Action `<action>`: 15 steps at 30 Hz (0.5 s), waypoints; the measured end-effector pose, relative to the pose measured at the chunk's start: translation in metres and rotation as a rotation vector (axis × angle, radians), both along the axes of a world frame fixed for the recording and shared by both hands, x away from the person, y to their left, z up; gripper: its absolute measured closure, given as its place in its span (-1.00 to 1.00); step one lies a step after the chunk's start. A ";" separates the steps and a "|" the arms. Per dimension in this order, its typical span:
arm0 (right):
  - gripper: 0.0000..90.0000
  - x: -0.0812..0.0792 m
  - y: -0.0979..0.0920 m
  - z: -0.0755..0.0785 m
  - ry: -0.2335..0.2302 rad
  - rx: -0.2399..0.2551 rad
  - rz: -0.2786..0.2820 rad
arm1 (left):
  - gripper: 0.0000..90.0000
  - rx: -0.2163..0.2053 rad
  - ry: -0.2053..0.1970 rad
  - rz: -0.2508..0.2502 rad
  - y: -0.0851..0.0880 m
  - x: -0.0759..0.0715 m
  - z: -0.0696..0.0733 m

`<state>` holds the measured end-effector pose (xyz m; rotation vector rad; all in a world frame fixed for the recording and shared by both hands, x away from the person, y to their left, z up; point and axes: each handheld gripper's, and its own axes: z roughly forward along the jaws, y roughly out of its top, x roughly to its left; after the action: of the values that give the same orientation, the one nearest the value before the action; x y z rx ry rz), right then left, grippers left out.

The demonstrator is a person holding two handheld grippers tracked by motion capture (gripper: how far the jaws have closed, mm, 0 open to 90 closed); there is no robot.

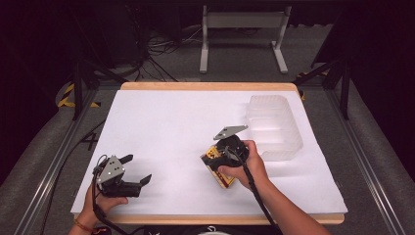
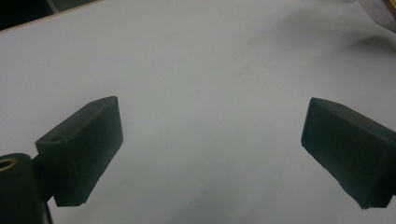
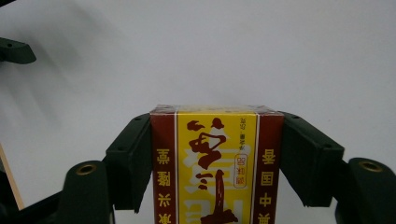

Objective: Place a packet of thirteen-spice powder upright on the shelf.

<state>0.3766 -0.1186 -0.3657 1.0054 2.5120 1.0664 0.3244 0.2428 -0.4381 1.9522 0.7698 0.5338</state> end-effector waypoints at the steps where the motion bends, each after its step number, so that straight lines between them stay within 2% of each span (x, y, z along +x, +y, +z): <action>1: -0.28 0.000 -0.002 0.002 -0.008 0.007 -0.001 | -0.86 -0.002 -0.001 0.002 0.000 0.000 0.000; 4: -0.28 0.000 -0.005 0.005 -0.025 0.016 -0.008 | -0.86 -0.007 0.000 0.003 0.001 0.000 0.001; 6: -0.28 0.001 -0.008 0.008 -0.061 0.040 -0.035 | -0.86 0.001 0.002 0.016 0.001 0.000 0.001; 10: -0.28 0.002 -0.013 0.015 -0.080 0.053 -0.041 | -0.85 -0.005 0.006 0.024 0.003 0.001 0.001; 15: -0.28 0.004 -0.023 0.029 -0.136 0.074 -0.071 | -0.85 0.006 0.004 0.023 0.001 0.001 0.001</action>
<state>0.3808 -0.1414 -0.3370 0.9984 2.3276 1.1722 0.3250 0.2443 -0.4372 1.9525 0.7944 0.5463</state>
